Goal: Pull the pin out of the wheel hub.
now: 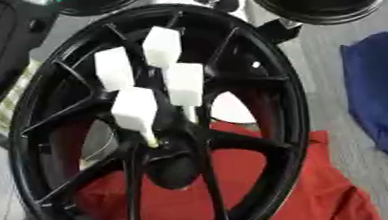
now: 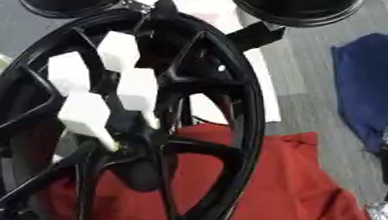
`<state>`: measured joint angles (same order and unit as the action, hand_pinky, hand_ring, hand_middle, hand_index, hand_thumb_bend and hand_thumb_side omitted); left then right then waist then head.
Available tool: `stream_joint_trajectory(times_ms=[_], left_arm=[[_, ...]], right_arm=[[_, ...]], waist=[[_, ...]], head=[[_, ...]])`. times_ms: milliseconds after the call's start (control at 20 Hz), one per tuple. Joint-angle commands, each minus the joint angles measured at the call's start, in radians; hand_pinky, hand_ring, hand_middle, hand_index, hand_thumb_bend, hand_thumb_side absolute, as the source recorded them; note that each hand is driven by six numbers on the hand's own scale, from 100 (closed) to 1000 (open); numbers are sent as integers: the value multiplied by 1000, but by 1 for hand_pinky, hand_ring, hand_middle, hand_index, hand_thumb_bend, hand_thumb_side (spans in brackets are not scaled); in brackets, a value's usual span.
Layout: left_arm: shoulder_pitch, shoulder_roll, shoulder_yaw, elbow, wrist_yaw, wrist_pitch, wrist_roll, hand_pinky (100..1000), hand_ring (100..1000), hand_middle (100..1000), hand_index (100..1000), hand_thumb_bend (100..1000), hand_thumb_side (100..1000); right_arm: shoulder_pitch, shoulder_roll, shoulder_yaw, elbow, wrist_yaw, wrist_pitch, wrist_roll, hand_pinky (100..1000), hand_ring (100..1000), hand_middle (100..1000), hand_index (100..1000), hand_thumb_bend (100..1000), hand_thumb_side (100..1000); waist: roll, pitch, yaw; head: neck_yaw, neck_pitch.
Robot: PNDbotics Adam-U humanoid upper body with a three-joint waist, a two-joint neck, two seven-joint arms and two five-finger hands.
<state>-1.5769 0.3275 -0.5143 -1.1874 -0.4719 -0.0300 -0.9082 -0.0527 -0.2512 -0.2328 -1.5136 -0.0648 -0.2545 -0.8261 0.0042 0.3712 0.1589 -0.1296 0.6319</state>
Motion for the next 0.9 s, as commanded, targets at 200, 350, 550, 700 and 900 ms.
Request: stream_joint_trajectory(times_ms=[200,350,550,700,900], left_arm=[[1,111,1,-53,79,-31,1,820,755,758,871,497,774],[6,126,-2,-68,93,-29,1,820,755,758,871,497,774],[64,194,0,-106,70,-25,1,819,760,759,865,549,768],[103,264,-9,-163,92,-23,1,821,763,763,868,563,768],[156,348,-19,-252,131,-6,1,829,776,779,876,584,759]], right_arm=[[-1,-28,-8,-15,-3,-3,-6,542,686,628,755,333,600],[-1,-29,-8,-15,-3,-4,-8,542,686,628,755,333,600],[2,-35,-20,-17,-3,-4,-19,541,686,628,755,334,598],[-2,-37,-18,-17,-4,-3,-19,542,686,628,755,334,598],[-7,-41,-17,-17,-6,-4,-19,541,686,628,755,335,598]], waist=[[5,-22,7],[6,-21,7],[12,-20,23],[16,-19,18],[20,-15,14]], head=[[-20,5],[-22,5],[-57,8],[-56,5],[-57,2]])
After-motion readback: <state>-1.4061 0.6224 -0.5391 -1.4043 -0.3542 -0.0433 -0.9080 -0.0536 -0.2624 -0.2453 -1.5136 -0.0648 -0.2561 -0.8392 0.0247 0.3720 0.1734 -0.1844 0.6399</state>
